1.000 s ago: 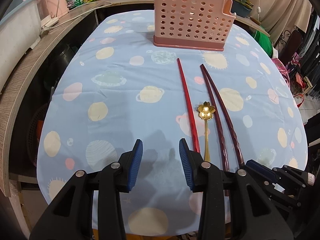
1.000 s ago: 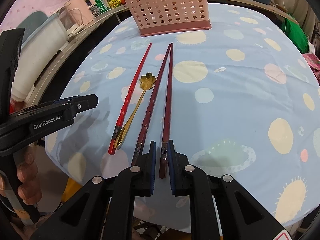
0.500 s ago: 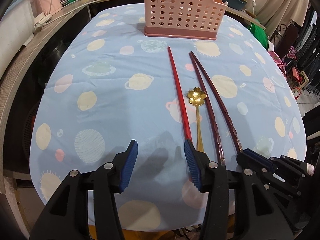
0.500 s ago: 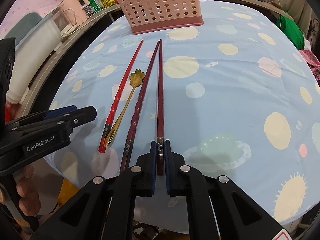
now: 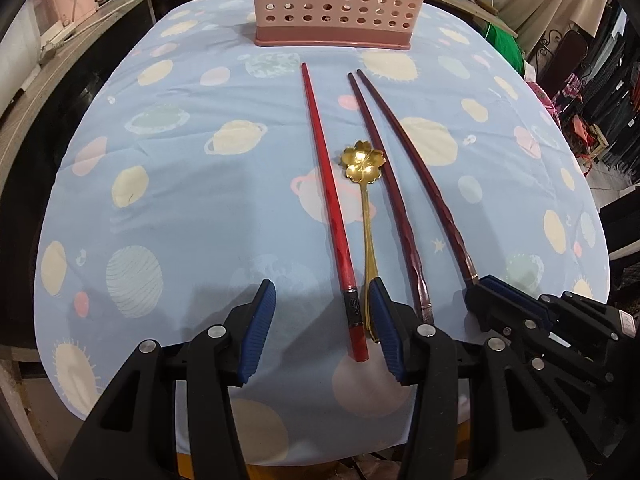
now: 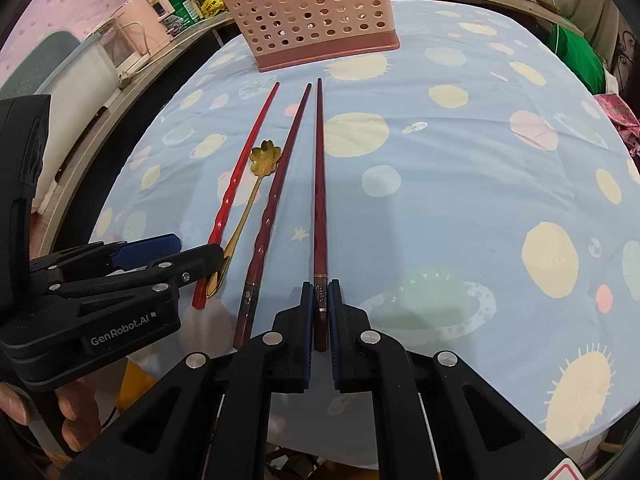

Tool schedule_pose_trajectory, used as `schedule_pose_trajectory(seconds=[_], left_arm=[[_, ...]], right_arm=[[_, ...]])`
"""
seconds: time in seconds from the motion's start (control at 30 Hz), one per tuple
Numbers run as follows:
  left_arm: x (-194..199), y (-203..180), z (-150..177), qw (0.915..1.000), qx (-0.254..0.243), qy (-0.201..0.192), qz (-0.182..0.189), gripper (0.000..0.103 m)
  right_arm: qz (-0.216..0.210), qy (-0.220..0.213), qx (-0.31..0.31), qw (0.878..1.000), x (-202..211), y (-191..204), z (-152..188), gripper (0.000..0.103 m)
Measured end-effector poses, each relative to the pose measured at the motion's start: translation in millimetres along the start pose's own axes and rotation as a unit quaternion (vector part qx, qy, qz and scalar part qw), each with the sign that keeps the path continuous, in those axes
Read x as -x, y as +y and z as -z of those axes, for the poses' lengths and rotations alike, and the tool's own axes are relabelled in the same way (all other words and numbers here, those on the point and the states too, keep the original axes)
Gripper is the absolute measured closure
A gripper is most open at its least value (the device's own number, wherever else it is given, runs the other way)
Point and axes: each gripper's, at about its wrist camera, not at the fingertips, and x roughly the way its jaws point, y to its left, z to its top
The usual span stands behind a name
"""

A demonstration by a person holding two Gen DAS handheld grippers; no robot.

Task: Organize utensils
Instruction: 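Grasp the bright red chopstick with the left tool while the right tool grasps a dark red one, then carry both chopsticks up over the pink basket with both tools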

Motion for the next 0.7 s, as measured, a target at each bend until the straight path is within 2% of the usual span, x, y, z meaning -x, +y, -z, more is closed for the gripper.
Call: schedule_pose_trajectory(seconds=[0.23,0.5,0.6,0.7], left_arm=[[0.9,-0.6,1.9,1.0,-0.001,-0.002,-0.006,0.058],[1.5,-0.7,4.9,0.9997,-0.008,-0.004,-0.021,0.063],[2.1,-0.6,6.2,0.9995,-0.011,-0.007,-0.028,0.075],[2.9,2.3,6.4,0.9996,-0.008,-0.007,-0.025,0.093]], right_arm=[[0.0,0.0,0.0,1.0,0.1,-0.4,-0.2,0.096],[0.001,0.0,0.0,1.0,0.3,-0.5,-0.3,0.096],[0.001,0.0,-0.001,1.0,0.4,-0.4,-0.3,0.096],[0.001,-0.001,-0.001,1.0,0.8,-0.4,-0.1,0.096]])
